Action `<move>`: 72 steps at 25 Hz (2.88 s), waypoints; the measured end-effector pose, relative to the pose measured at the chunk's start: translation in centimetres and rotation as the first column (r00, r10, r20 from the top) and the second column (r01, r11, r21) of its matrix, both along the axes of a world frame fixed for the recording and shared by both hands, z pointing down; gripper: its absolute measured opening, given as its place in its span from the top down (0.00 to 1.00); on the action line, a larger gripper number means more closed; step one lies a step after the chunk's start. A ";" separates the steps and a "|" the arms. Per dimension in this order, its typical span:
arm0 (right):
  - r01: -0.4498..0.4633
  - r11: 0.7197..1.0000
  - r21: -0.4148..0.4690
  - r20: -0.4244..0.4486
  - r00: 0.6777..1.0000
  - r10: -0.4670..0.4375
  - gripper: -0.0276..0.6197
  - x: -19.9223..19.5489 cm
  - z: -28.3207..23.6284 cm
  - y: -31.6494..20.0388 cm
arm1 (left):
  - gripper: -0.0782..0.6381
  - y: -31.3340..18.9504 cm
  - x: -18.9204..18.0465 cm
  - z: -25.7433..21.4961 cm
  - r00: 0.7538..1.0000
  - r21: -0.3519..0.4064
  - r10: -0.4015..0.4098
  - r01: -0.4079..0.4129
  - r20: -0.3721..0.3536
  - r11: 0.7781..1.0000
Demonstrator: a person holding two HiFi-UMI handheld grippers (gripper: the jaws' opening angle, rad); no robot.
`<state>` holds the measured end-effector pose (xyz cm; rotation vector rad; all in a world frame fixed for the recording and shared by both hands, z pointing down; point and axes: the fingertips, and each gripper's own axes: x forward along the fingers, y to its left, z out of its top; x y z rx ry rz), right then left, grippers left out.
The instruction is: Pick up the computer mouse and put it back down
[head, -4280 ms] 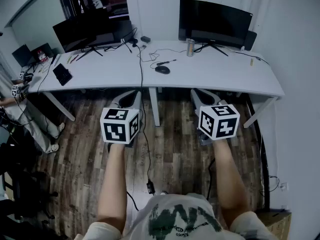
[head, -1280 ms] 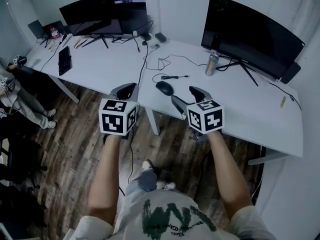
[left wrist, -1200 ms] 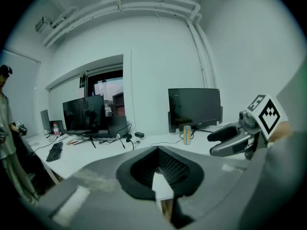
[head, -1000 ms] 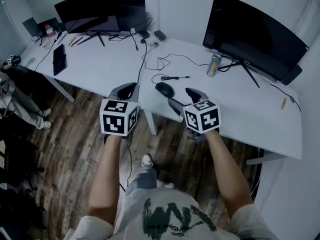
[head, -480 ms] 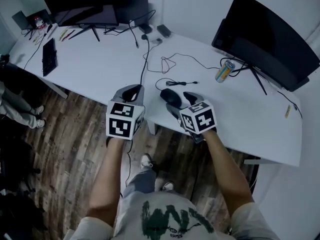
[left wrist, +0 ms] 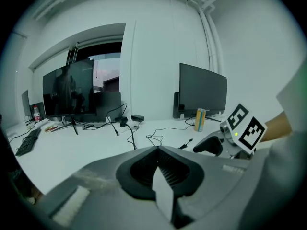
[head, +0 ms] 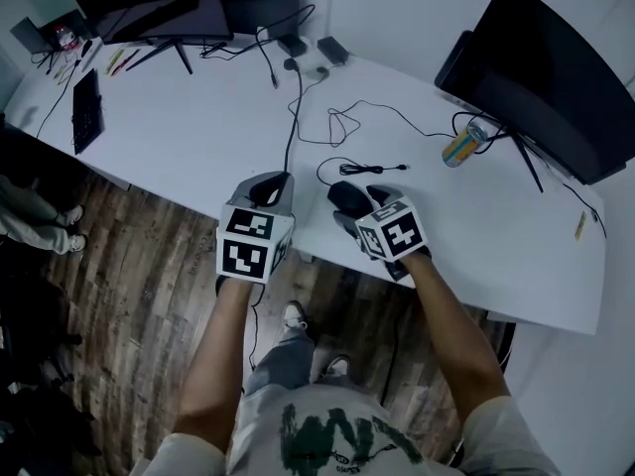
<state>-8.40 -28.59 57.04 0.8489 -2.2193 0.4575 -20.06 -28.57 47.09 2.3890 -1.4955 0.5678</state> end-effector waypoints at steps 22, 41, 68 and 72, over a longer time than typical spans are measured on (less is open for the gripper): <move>0.012 0.995 -0.095 -0.114 0.993 -0.023 0.46 -0.5 3.9 -1.6 | 0.89 -2.9 -1.8 2.2 0.999 -0.047 0.053 -0.052 0.014 0.998; -0.208 0.977 0.046 0.052 0.977 0.206 0.47 1.9 -4.9 -3.4 | 0.89 -5.1 2.6 -2.7 0.980 0.037 0.197 -0.197 -0.015 0.980; -0.535 0.809 0.242 0.288 0.836 0.467 0.47 10.1 -20.2 -5.0 | 0.89 -7.2 7.9 -9.4 0.954 0.104 0.297 -0.292 -0.040 0.951; -0.546 0.798 0.255 0.291 0.830 0.475 0.47 10.8 -20.6 -4.9 | 0.89 -7.3 8.8 -9.4 0.948 0.111 0.318 -0.313 -0.031 0.943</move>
